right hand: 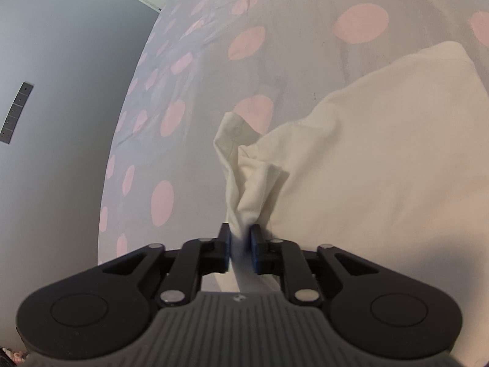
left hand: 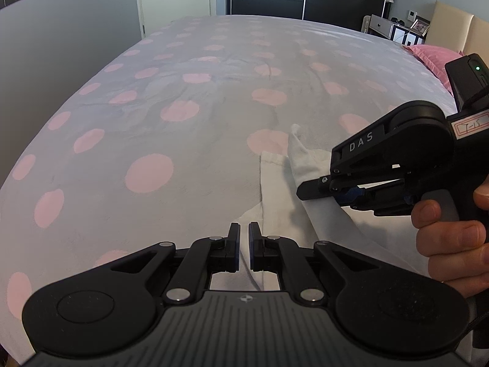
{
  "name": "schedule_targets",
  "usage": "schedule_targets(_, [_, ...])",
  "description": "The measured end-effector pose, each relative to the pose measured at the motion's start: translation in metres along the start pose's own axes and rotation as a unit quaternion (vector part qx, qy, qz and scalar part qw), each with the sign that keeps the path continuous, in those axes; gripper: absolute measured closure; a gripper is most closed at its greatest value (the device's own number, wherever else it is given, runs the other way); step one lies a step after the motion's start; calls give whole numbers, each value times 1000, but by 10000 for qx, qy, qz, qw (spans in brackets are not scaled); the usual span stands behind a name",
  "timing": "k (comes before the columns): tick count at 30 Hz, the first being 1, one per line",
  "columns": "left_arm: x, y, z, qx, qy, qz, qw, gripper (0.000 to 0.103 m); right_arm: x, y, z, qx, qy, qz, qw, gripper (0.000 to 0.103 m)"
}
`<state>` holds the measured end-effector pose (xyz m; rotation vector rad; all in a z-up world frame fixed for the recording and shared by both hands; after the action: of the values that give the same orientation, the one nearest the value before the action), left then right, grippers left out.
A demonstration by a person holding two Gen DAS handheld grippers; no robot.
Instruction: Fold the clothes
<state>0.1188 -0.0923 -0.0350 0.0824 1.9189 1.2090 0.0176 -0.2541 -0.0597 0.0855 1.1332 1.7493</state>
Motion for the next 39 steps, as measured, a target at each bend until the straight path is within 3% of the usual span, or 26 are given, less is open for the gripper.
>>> schedule_targets(3, [1, 1, -2, 12, -26, 15, 10000, 99, 1, 11, 2, -54, 138, -24, 9999, 73])
schedule_targets(9, [6, 3, -6, 18, -126, 54, 9999, 99, 7, 32, 3, -14, 453, -97, 9989, 72])
schedule_targets(17, [11, 15, -7, 94, -143, 135, 9998, 99, 41, 63, -14, 299, 834, -71, 9960, 73])
schedule_targets(21, [21, 19, -9, 203, -201, 337, 9990, 85, 66, 80, -23, 646, 1193, -101, 9907, 73])
schedule_targets(26, [43, 24, -20, 347, -448, 561, 9968, 78, 93, 106, -42, 894, 1245, -142, 9881, 73])
schedule_targets(29, [54, 21, -21, 209, -505, 606, 9967, 75, 108, 116, -49, 974, 1291, -183, 9867, 73])
schedule_targets(32, [61, 8, -14, -7, -275, 778, 9966, 91, 122, 121, -55, 1026, 1366, -133, 9852, 75])
schedule_targets(35, [68, -8, -5, -358, -216, 1001, 9941, 92, 132, 117, -62, 1044, 1379, -5, 9849, 76])
schedule_targets(39, [79, -18, -3, -734, -517, 1174, 9890, 93, 142, 112, -78, 992, 1244, 174, 9871, 83])
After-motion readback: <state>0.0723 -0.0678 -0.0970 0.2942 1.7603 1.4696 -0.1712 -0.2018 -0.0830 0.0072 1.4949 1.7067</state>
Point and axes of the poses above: each gripper's, at about its wrist camera, not at the fingertips, and y roughly against the way its jaws point, z to its left, x to its underside, the point moved 1 cm from there along -y, roughly the way its jaws point, and after that the axes turned 15 degrees about y, right-handed, at the moved point
